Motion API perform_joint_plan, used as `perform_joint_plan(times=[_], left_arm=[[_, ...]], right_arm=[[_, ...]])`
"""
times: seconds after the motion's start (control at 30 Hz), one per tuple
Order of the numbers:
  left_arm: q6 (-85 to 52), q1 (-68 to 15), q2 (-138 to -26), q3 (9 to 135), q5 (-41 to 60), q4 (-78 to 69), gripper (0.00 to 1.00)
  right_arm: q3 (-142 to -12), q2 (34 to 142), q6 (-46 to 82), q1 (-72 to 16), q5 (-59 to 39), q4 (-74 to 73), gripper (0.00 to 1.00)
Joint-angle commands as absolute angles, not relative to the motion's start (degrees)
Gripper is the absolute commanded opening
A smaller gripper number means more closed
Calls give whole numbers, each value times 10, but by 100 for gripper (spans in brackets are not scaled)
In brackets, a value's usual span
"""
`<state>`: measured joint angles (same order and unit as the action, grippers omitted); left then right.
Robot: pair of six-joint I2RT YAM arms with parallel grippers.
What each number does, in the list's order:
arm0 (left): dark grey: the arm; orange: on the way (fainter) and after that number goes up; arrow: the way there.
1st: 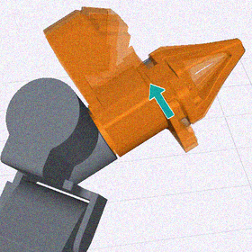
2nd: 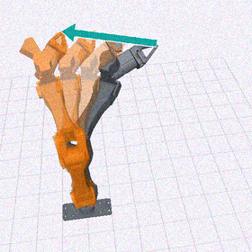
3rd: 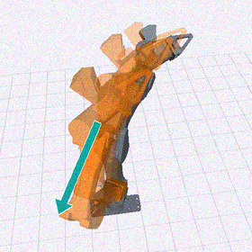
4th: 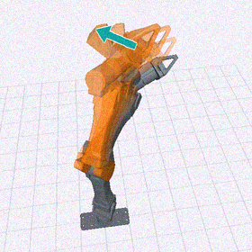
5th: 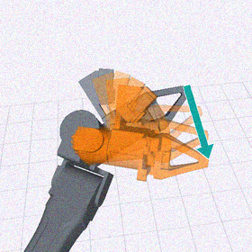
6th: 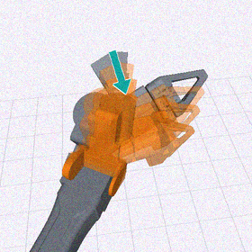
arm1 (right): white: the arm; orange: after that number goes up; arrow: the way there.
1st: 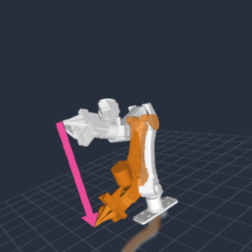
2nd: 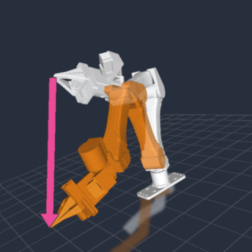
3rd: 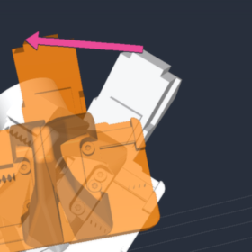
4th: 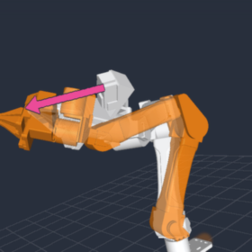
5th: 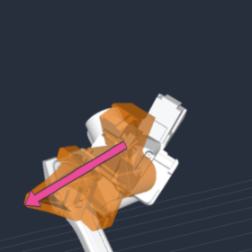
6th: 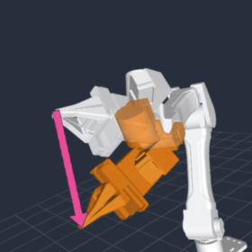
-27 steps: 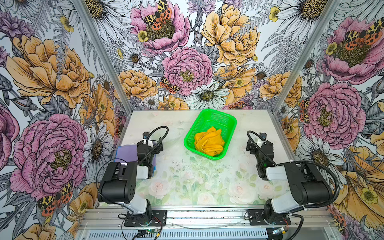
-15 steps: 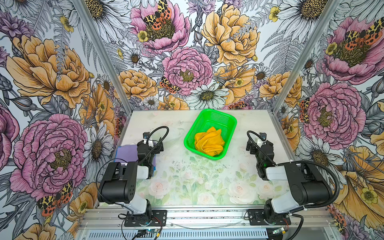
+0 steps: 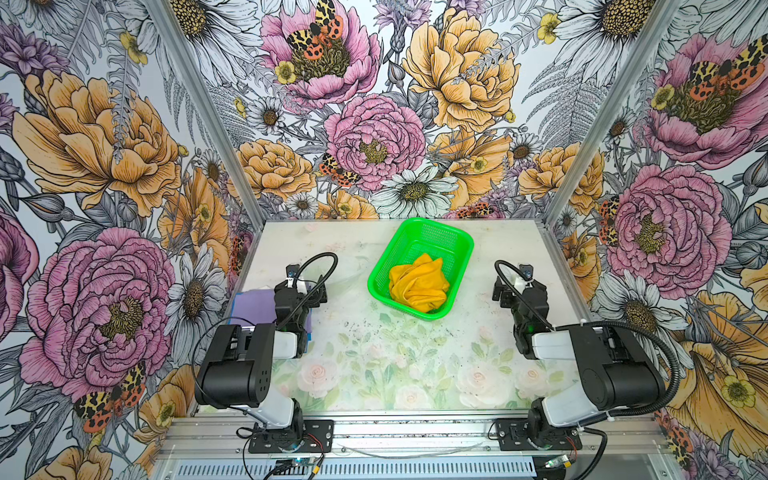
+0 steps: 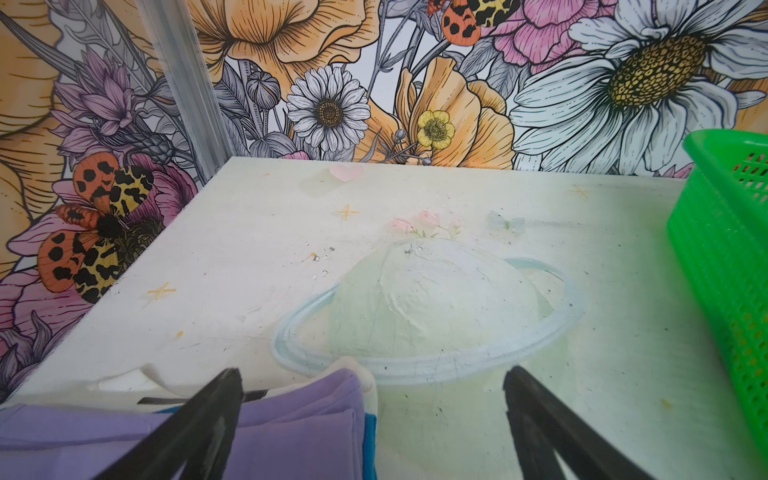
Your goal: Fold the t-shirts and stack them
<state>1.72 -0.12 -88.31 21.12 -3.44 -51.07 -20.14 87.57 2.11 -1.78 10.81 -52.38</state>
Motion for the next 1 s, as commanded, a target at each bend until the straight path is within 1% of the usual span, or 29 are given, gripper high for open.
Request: perform_joint_plan(times=[0.0,0.03,0.13,0.2,0.3,0.37,0.43,0.53,0.63,0.8,0.83,0.87,0.93,0.97], left_arm=[[35,-31,-842,227,-98,-481,99],[44,-56,-821,236,-153,-448,99],[52,-117,-772,284,-268,-323,99],[35,-155,-752,315,-322,-260,99],[-7,-208,-727,360,-365,-160,99],[-37,-250,-718,396,-364,-88,99],[-68,-296,-720,444,-368,-4,99],[-126,-343,-746,507,-310,108,99],[-152,-372,-788,545,-218,146,99],[-149,-402,-879,610,-125,147,99],[-146,-403,-905,633,-93,151,97],[-142,-403,-928,653,-71,155,92],[-136,-403,-979,704,-42,165,84],[-133,-403,-1001,724,-32,168,81]], right_arm=[[-207,877,27,-17,104,-531,100],[-207,874,27,-19,106,-528,99],[-200,868,27,-22,120,-537,99],[-197,855,25,-26,133,-536,99],[-235,803,13,-47,163,-419,100],[-277,771,12,-57,169,-319,100],[-335,746,38,-61,160,-196,99],[-434,743,72,-69,118,-27,100],[-518,765,91,-79,82,98,99],[-582,783,114,-88,16,187,100],[-589,784,122,-89,1,195,99],[-594,786,128,-89,-14,199,100],[-608,791,141,-90,-55,209,99],[-616,795,147,-90,-68,214,100]])
